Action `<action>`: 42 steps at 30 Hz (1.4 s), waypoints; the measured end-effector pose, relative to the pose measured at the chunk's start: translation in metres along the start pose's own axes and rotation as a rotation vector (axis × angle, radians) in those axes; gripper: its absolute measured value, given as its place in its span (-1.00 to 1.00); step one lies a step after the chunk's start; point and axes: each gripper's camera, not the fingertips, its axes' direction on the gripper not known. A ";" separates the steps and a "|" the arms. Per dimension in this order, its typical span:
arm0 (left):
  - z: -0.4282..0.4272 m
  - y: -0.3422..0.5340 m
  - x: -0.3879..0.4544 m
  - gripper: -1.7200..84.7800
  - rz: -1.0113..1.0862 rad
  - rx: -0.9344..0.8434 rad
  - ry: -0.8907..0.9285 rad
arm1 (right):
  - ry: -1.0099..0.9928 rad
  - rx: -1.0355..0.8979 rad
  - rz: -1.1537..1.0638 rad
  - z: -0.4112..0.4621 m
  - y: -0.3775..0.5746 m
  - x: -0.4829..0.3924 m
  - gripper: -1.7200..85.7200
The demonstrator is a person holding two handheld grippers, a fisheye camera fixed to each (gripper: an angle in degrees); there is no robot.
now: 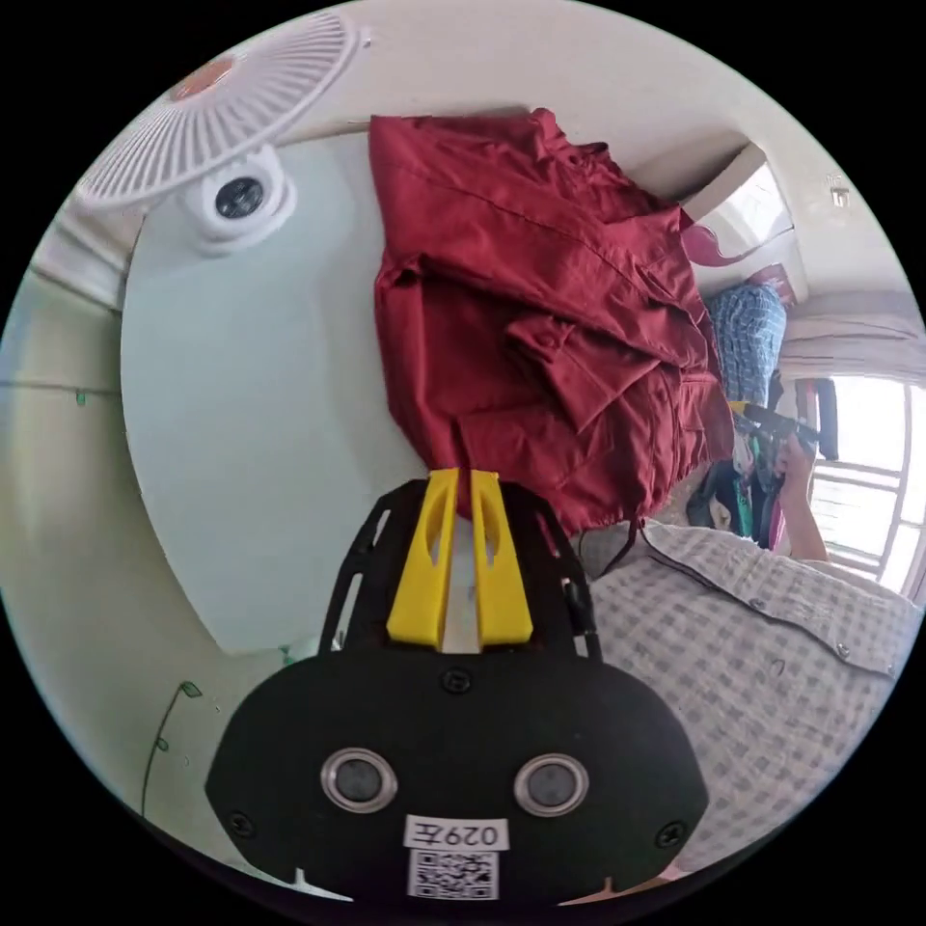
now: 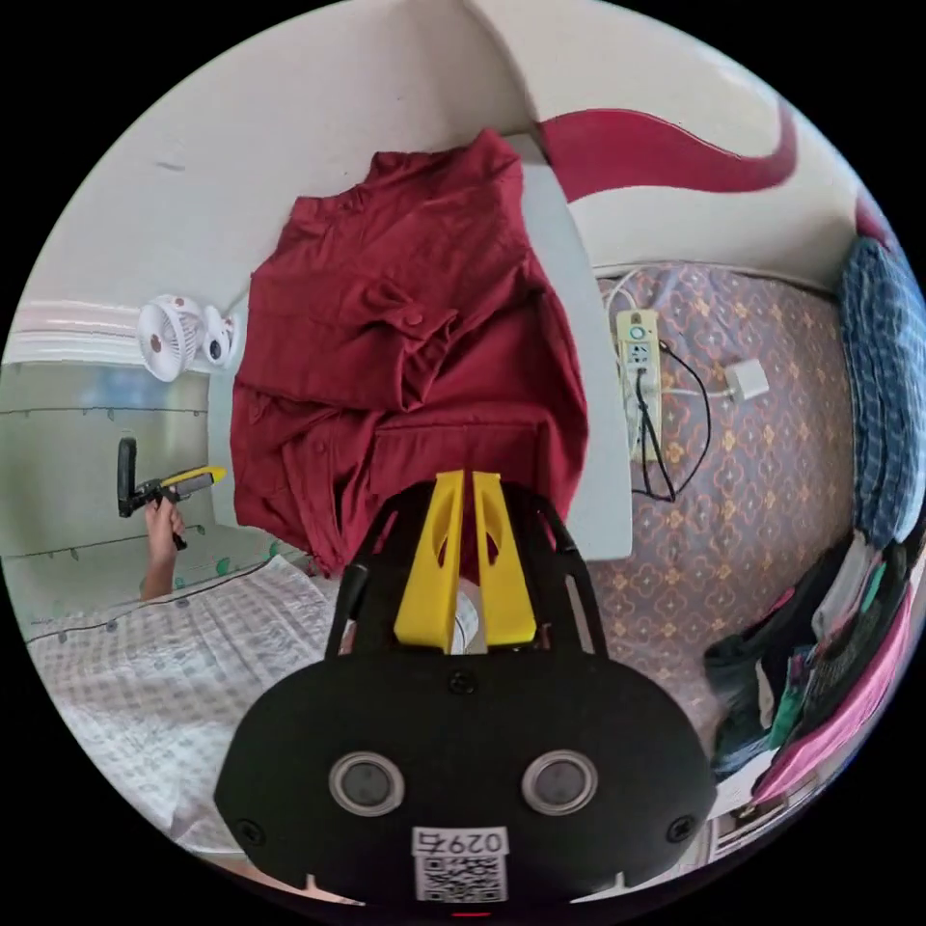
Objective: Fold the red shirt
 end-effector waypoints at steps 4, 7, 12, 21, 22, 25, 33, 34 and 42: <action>0.015 0.042 -0.047 -0.65 -0.101 -0.008 0.227 | -0.120 0.089 0.182 -0.010 0.055 0.059 -0.69; 0.019 0.057 -0.063 -0.61 -0.117 0.018 0.323 | -0.199 0.132 0.269 -0.010 0.082 0.090 -0.64; 0.025 0.054 -0.065 -0.59 -0.073 0.032 0.391 | -0.190 0.040 0.321 0.004 0.100 0.124 -0.60; 0.031 0.072 -0.052 -0.96 -0.121 0.051 0.387 | -0.334 0.066 0.361 0.008 0.120 0.174 -0.90; 0.028 0.077 -0.049 -0.96 -0.123 0.058 0.357 | -0.340 0.062 0.356 0.007 0.122 0.176 -0.91; 0.016 0.104 -0.037 -0.98 -0.145 0.084 0.318 | -0.380 0.043 0.313 0.000 0.139 0.190 -0.93; 0.002 0.184 0.007 -0.98 -0.174 0.050 0.309 | -0.643 0.001 0.239 -0.020 0.223 0.228 -0.95; 0.001 0.190 0.012 -0.98 -0.174 0.043 0.299 | -0.645 -0.010 0.241 -0.021 0.228 0.229 -0.95; -0.062 0.150 0.093 -0.98 -0.030 0.094 0.141 | -0.755 0.036 0.032 -0.073 0.173 0.187 -0.94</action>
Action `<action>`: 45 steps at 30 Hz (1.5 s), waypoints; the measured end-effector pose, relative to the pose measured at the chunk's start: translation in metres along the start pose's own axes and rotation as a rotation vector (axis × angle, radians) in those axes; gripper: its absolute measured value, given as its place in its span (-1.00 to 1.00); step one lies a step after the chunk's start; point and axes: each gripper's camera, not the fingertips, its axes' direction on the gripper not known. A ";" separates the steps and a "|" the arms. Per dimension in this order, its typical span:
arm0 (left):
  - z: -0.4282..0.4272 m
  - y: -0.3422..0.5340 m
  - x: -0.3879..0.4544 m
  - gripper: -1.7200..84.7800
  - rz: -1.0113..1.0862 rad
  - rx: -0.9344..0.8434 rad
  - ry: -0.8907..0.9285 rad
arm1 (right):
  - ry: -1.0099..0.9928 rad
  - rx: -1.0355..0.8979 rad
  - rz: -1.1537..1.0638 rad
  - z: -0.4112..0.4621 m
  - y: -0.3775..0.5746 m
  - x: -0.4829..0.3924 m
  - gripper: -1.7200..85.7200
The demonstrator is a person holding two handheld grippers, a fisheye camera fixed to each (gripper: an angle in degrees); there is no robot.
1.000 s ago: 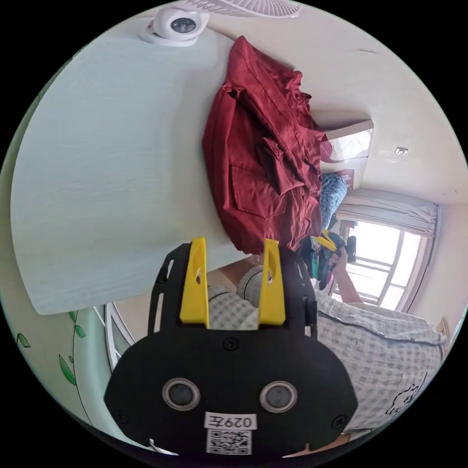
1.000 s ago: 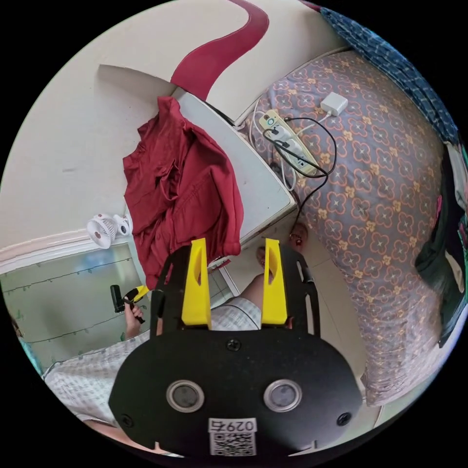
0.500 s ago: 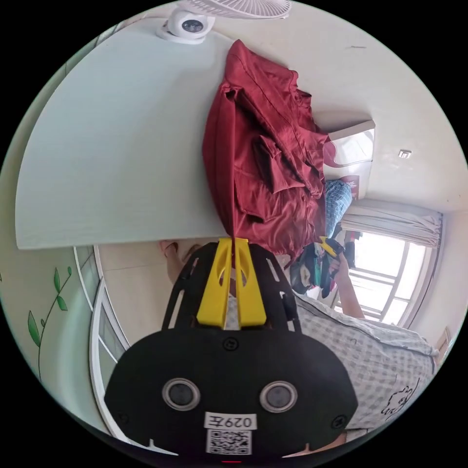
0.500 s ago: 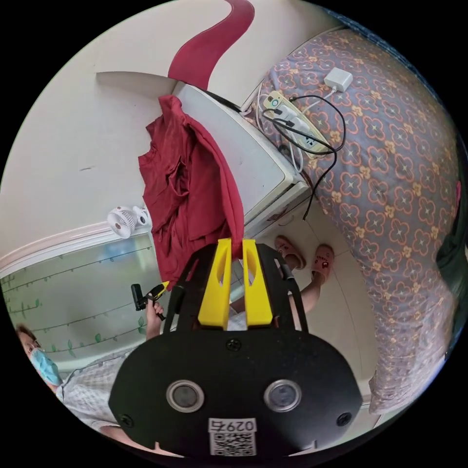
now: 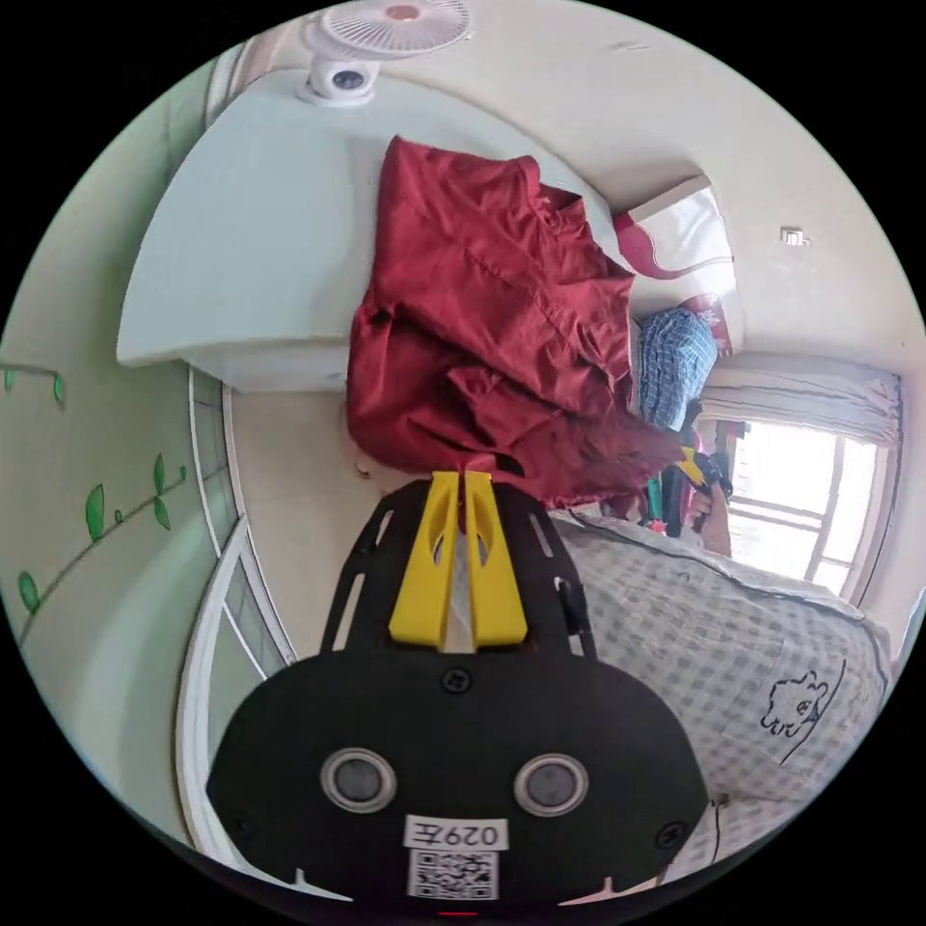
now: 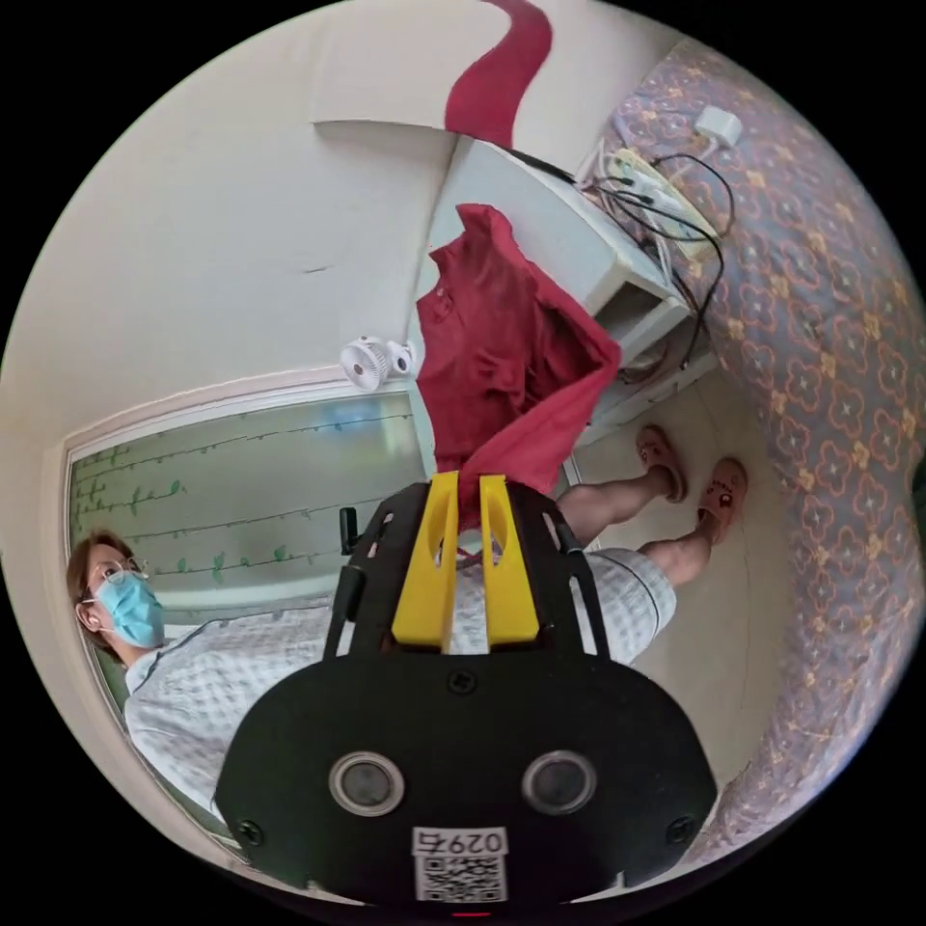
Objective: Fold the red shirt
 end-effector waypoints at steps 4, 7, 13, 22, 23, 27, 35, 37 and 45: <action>-0.037 -0.098 0.050 -0.98 0.147 0.056 -0.153 | 0.074 -0.013 -0.140 0.016 -0.097 -0.060 -0.93; -0.049 -0.194 0.069 -0.95 0.120 0.063 -0.208 | 0.205 0.006 -0.174 0.044 -0.193 -0.087 -0.90; -0.031 -0.261 0.075 -0.56 -0.013 0.058 -0.219 | 0.276 0.011 -0.131 0.098 -0.263 -0.094 -0.79; 0.043 -0.284 0.144 -0.55 0.195 -0.070 -0.292 | 0.524 -0.051 -0.132 0.191 -0.278 -0.107 -0.80; 0.052 -0.299 0.168 -0.53 0.282 -0.070 -0.362 | 0.564 -0.049 -0.174 0.206 -0.290 -0.122 -0.81; 0.101 -0.356 0.240 -0.49 0.558 -0.144 -0.553 | 0.755 -0.173 -0.280 0.280 -0.352 -0.166 -0.75; 0.165 -0.409 0.278 -0.75 0.627 -0.294 -0.629 | 0.942 -0.571 -0.314 0.428 -0.436 -0.167 -0.90; 0.152 -0.411 0.281 -0.96 0.608 -0.243 -0.632 | 0.991 -0.513 -0.359 0.436 -0.442 -0.180 -0.94; 0.111 -0.428 0.302 -0.97 0.605 -0.116 -0.488 | 0.977 -0.285 -0.515 0.433 -0.498 -0.247 -0.97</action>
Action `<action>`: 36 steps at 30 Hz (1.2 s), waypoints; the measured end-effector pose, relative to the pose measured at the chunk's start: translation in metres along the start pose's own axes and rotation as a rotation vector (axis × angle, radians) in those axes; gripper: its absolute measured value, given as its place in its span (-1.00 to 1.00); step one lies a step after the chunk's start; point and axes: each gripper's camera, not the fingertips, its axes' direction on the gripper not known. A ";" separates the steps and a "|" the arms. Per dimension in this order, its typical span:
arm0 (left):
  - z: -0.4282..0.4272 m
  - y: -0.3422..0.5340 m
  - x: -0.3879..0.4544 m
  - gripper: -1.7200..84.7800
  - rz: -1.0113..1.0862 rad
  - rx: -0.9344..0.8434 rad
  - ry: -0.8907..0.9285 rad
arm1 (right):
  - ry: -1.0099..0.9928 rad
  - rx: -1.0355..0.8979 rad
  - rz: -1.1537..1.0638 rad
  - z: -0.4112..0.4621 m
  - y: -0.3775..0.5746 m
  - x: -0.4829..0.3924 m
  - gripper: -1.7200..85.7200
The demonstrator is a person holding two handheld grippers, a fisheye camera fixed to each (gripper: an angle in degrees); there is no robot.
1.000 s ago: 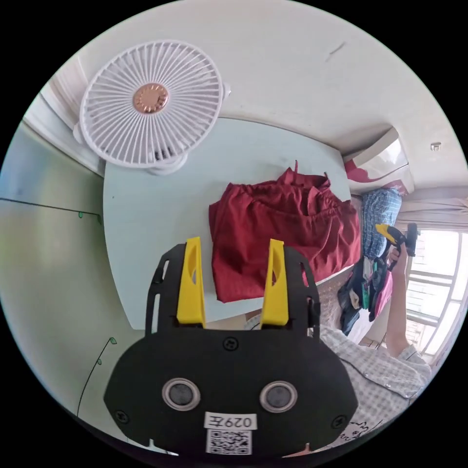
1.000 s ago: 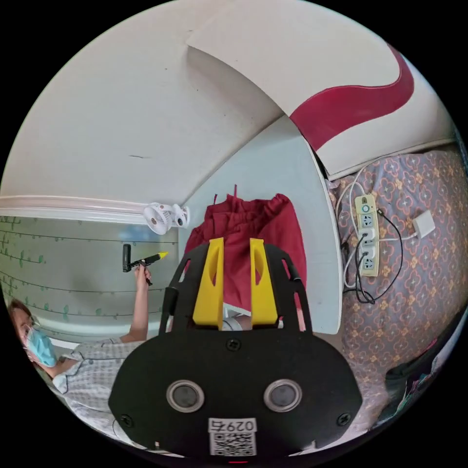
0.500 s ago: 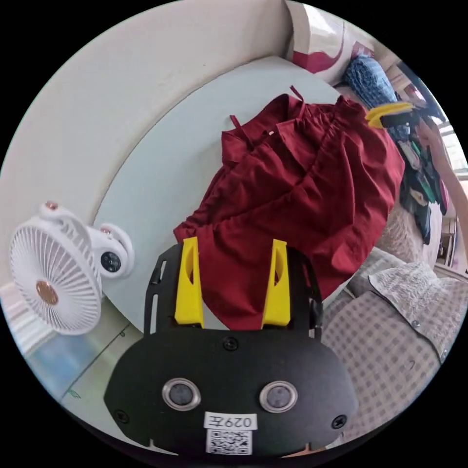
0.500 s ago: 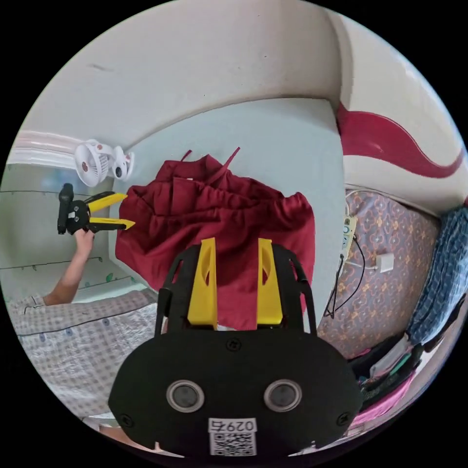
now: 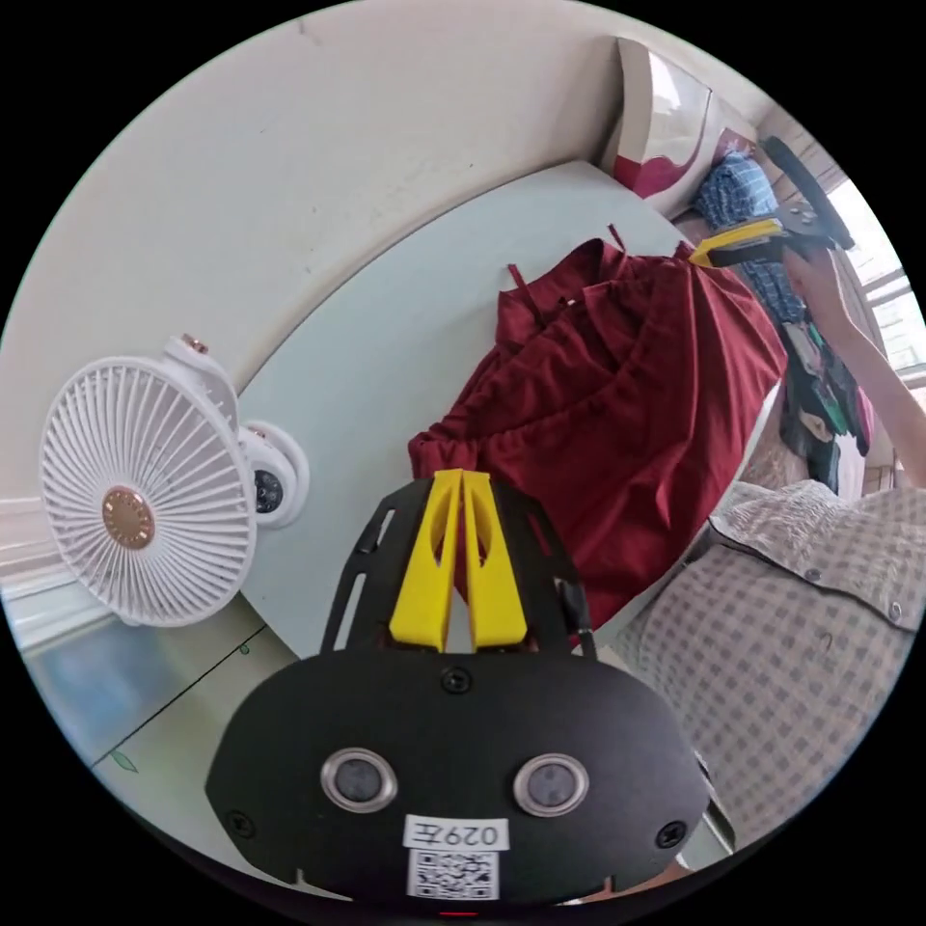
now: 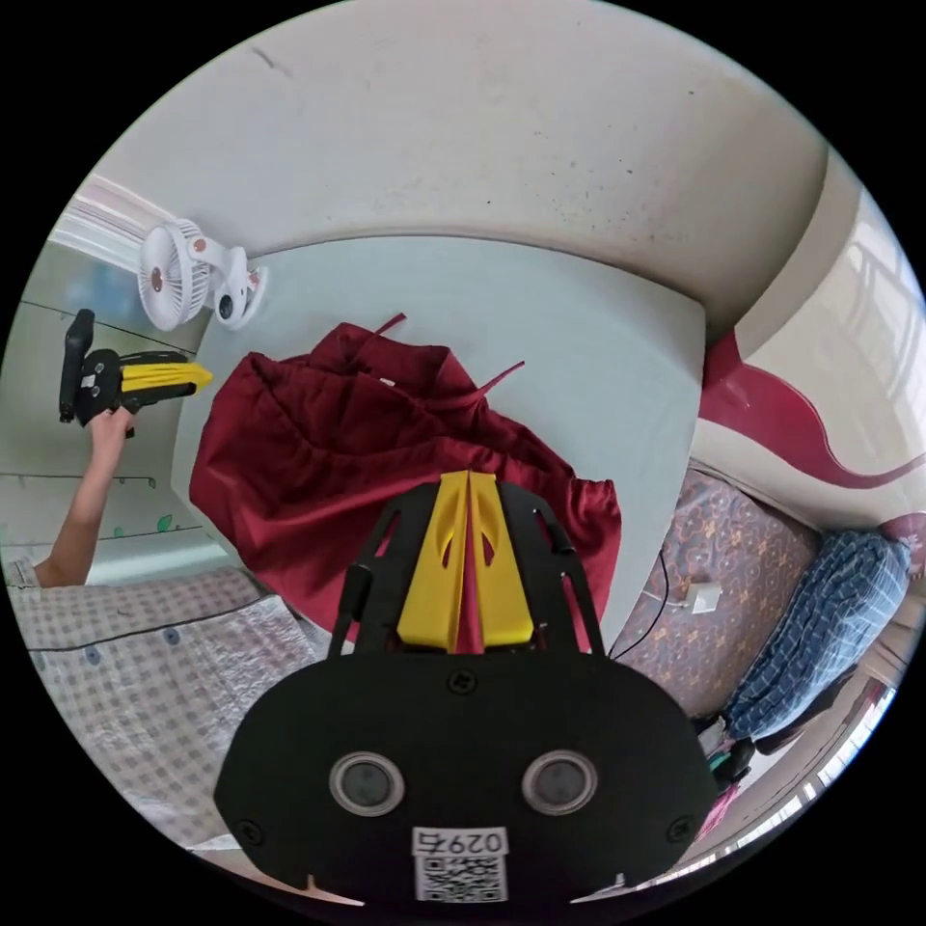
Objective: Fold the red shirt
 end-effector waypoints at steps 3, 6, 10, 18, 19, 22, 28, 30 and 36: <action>0.025 -0.030 0.013 -0.87 0.092 -0.100 0.052 | -0.017 -0.100 0.033 0.014 -0.030 0.015 -0.97; 0.050 -0.058 0.024 -0.69 0.130 -0.167 0.003 | -0.272 -0.197 -0.033 0.034 -0.054 0.026 -0.96; 0.070 -0.081 0.032 -0.68 0.194 -0.259 -0.055 | -0.333 -0.088 0.013 0.025 -0.061 0.044 -0.94; 0.072 -0.090 0.005 -0.95 0.129 -0.230 -0.047 | -0.320 -0.191 0.164 0.054 -0.071 0.092 -0.94; 0.068 -0.089 0.001 -0.96 0.106 -0.219 -0.069 | -0.302 -0.215 0.160 0.058 -0.073 0.092 -0.95; 0.041 -0.078 -0.025 -0.98 -0.060 -0.145 -0.164 | -0.261 -0.250 0.153 0.068 -0.083 0.089 -0.97; 0.032 -0.048 -0.074 -0.98 -0.296 -0.083 0.035 | -0.257 -0.267 0.126 0.064 -0.102 0.079 -0.97; 0.014 -0.035 -0.078 -0.98 -0.338 0.008 0.016 | -0.208 -0.186 0.057 0.045 -0.107 0.065 -0.96; -0.005 -0.011 -0.073 -0.98 -0.378 0.100 -0.021 | 0.037 -0.153 -0.093 0.029 -0.129 0.034 -0.75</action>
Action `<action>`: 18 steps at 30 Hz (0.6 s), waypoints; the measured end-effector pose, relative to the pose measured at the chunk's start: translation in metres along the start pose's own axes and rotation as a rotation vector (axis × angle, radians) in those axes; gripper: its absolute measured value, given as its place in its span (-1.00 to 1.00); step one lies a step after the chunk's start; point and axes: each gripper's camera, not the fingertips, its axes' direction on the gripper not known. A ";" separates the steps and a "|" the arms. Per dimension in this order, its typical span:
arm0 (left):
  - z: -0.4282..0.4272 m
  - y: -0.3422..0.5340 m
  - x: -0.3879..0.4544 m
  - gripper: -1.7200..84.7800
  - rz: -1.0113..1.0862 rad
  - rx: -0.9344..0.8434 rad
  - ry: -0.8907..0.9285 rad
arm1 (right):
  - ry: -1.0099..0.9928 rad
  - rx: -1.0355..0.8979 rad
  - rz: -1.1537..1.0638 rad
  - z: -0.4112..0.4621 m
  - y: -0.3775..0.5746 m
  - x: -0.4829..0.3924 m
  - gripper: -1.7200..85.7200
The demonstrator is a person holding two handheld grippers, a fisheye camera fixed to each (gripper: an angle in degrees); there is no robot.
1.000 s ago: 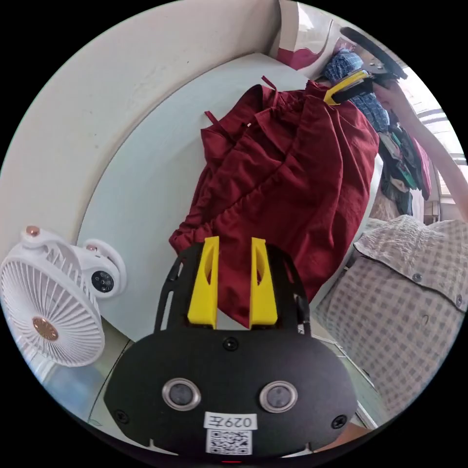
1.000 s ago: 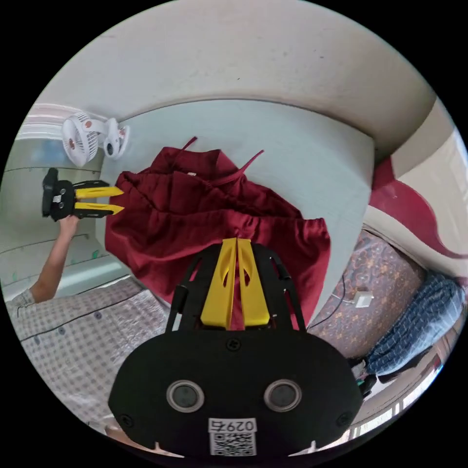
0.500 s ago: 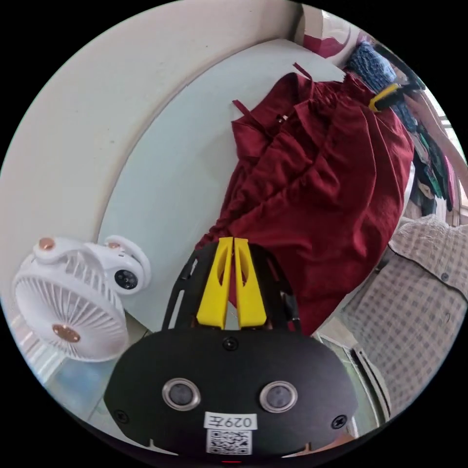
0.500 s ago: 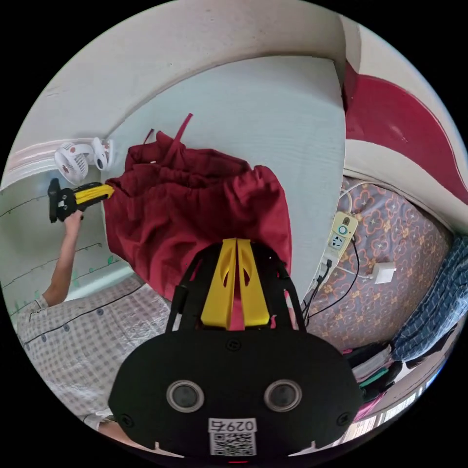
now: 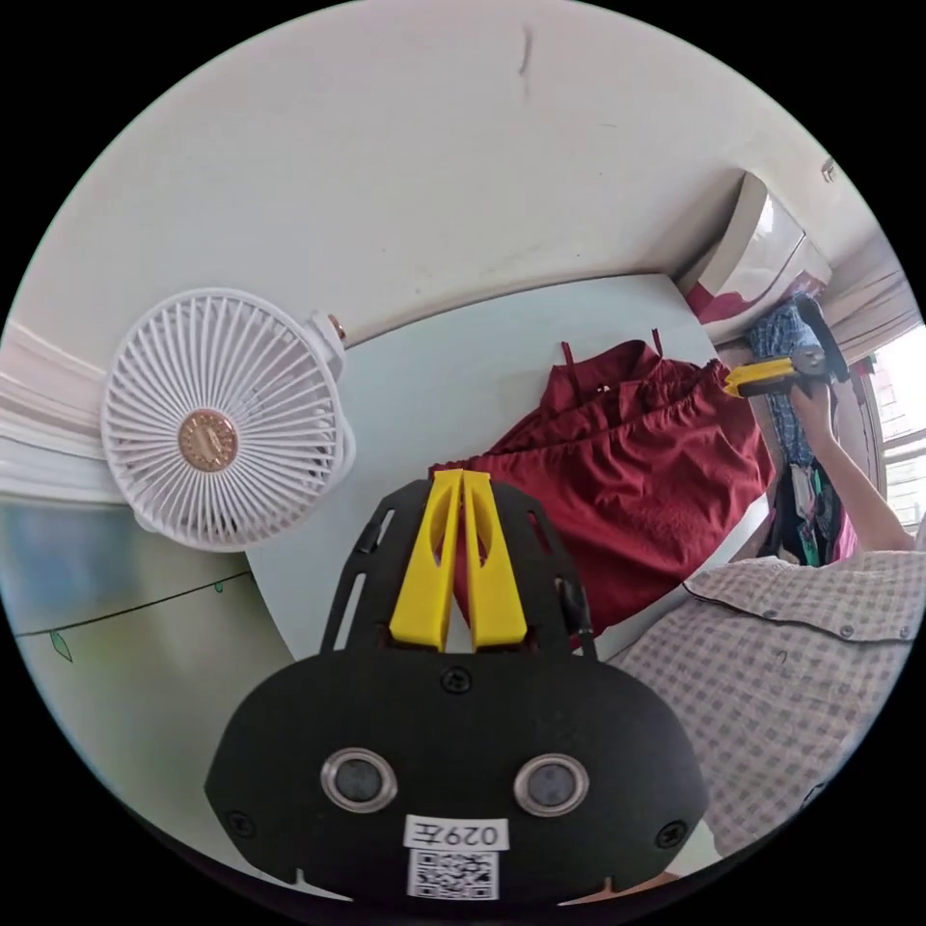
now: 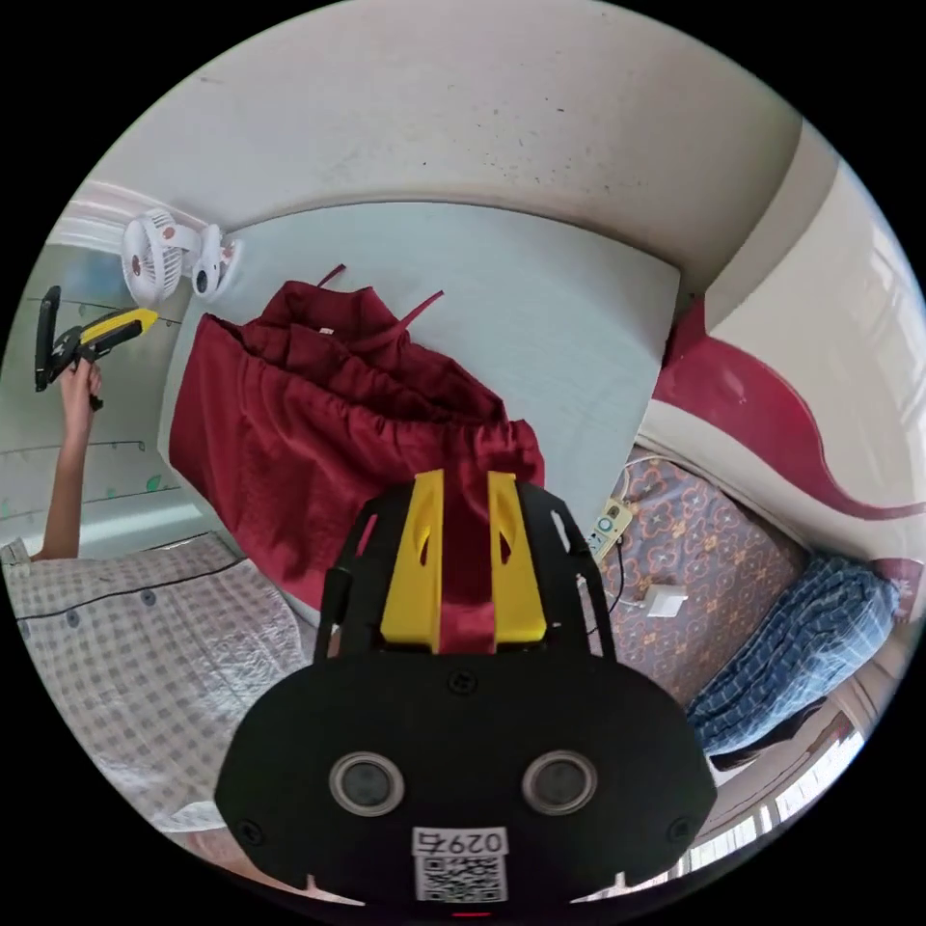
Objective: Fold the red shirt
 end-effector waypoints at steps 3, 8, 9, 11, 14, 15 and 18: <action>0.033 0.009 0.006 -0.98 0.027 -0.082 0.110 | 0.110 -0.117 -0.106 0.020 -0.023 -0.018 -0.76; 0.086 0.026 0.016 -0.98 0.058 -0.252 0.153 | 0.181 0.039 -0.100 -0.003 -0.029 -0.026 -0.91; 0.096 0.032 0.016 -0.98 0.055 -0.283 0.118 | 0.141 0.121 -0.025 -0.016 -0.027 -0.018 -0.91; 0.109 0.041 0.014 -0.98 0.056 -0.329 0.084 | 0.101 0.140 0.074 -0.021 -0.029 -0.005 -0.91; 0.122 0.053 0.004 -0.98 0.039 -0.379 0.101 | 0.085 -0.029 0.101 -0.002 -0.040 0.010 -0.89; 0.118 0.057 -0.001 -0.98 0.025 -0.368 0.106 | 0.057 -0.002 0.105 -0.009 -0.035 0.012 -0.87; 0.095 0.074 -0.008 -0.98 -0.043 -0.273 0.109 | 0.096 0.192 0.178 -0.043 0.006 0.012 -0.91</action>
